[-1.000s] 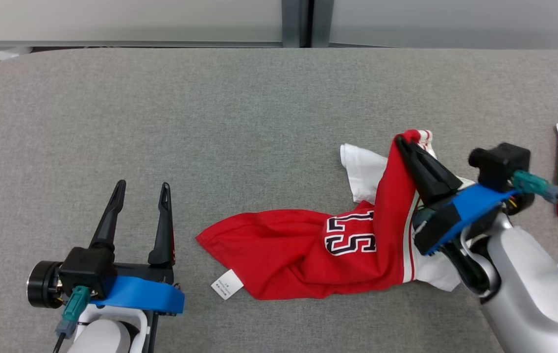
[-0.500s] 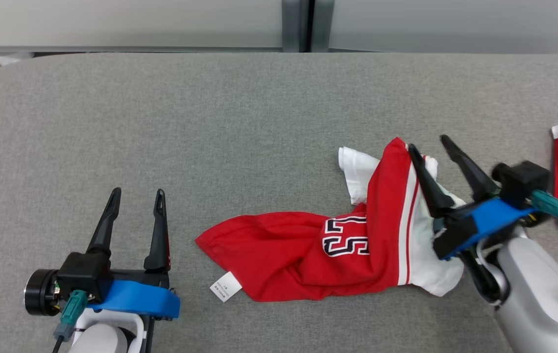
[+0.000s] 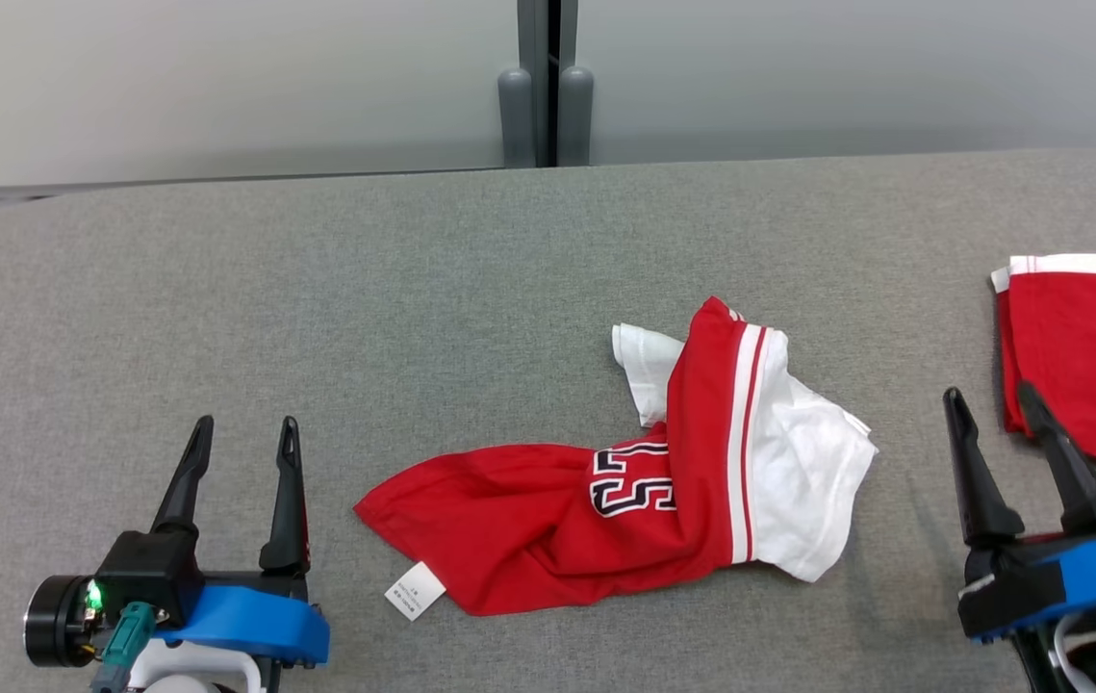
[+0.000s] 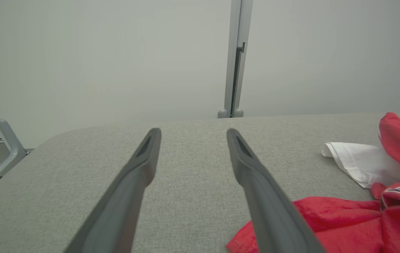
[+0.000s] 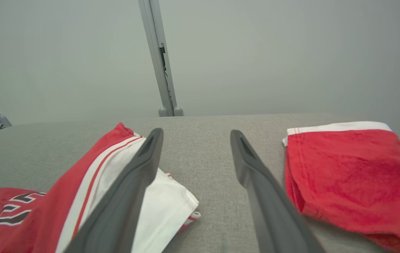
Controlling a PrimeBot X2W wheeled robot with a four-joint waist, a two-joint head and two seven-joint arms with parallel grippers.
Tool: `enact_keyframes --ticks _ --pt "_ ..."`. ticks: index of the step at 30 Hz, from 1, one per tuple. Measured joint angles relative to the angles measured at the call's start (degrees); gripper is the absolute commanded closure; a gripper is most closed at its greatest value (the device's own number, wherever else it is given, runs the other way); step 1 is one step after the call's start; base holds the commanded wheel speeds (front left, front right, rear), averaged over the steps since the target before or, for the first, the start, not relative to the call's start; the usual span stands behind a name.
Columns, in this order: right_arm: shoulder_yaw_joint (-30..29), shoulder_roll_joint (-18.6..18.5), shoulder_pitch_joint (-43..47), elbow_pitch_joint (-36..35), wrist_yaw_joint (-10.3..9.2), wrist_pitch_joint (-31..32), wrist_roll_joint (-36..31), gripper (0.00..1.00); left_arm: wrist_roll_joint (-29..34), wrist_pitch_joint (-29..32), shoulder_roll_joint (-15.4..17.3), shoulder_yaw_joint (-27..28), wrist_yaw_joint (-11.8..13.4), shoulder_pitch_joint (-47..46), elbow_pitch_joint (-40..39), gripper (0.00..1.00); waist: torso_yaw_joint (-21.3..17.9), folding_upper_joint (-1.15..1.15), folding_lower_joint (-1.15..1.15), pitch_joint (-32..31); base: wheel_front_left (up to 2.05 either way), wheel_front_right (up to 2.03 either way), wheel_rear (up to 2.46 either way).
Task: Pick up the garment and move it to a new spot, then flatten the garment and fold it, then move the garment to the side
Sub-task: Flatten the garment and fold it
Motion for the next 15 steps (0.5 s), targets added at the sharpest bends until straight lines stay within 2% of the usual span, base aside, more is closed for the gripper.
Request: enact_keyframes --ticks 7,15 --pt "-2.21 3.5 5.38 -8.56 0.0 4.91 -2.45 0.0 -0.46 0.87 0.65 0.03 0.64 1.18 -0.67 0.0 -0.6 0.0 0.0 -0.74 0.0 0.0 0.0" --pt "-2.55 4.22 6.24 -11.09 0.0 6.91 -2.89 0.0 -0.67 1.34 1.15 -0.09 0.9 1.3 -1.6 0.0 -0.34 0.0 0.0 -1.1 0.0 0.0 0.0"
